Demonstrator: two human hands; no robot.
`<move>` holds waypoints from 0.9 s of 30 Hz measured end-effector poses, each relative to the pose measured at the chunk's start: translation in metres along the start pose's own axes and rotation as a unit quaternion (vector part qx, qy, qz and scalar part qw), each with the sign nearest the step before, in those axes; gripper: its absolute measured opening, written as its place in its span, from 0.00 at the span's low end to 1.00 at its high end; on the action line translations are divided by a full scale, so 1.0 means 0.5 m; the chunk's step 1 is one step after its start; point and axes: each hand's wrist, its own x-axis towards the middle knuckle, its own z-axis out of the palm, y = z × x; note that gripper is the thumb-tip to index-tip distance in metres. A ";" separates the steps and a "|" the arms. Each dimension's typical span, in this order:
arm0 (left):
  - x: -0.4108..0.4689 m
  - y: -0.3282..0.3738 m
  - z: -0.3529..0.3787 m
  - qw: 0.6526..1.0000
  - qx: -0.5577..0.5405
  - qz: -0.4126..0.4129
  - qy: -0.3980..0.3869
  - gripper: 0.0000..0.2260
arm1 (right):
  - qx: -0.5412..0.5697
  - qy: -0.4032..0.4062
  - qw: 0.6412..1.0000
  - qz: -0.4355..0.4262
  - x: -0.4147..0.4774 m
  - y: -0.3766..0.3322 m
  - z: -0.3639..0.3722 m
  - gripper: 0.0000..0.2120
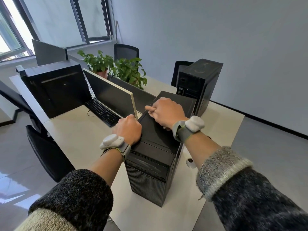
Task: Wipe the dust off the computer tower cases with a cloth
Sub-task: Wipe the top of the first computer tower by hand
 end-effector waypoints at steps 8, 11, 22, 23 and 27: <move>0.005 0.004 0.002 1.000 -0.003 -0.006 0.000 0.14 | -0.068 0.055 0.990 0.112 -0.136 0.164 -0.043 0.10; 0.006 0.000 0.003 1.000 -0.007 0.002 -0.006 0.12 | -0.075 0.089 0.987 0.113 -0.117 0.140 -0.045 0.10; 0.006 -0.007 0.003 1.000 -0.011 -0.004 -0.011 0.12 | -0.005 -0.006 1.000 0.002 0.034 0.001 0.005 0.14; 0.006 -0.007 0.004 1.000 -0.013 -0.003 -0.010 0.13 | -0.008 -0.002 1.000 0.011 0.023 0.019 0.006 0.13; 0.007 -0.008 0.004 1.000 -0.018 0.009 -0.010 0.13 | -0.004 0.038 0.997 0.071 -0.052 0.129 -0.009 0.11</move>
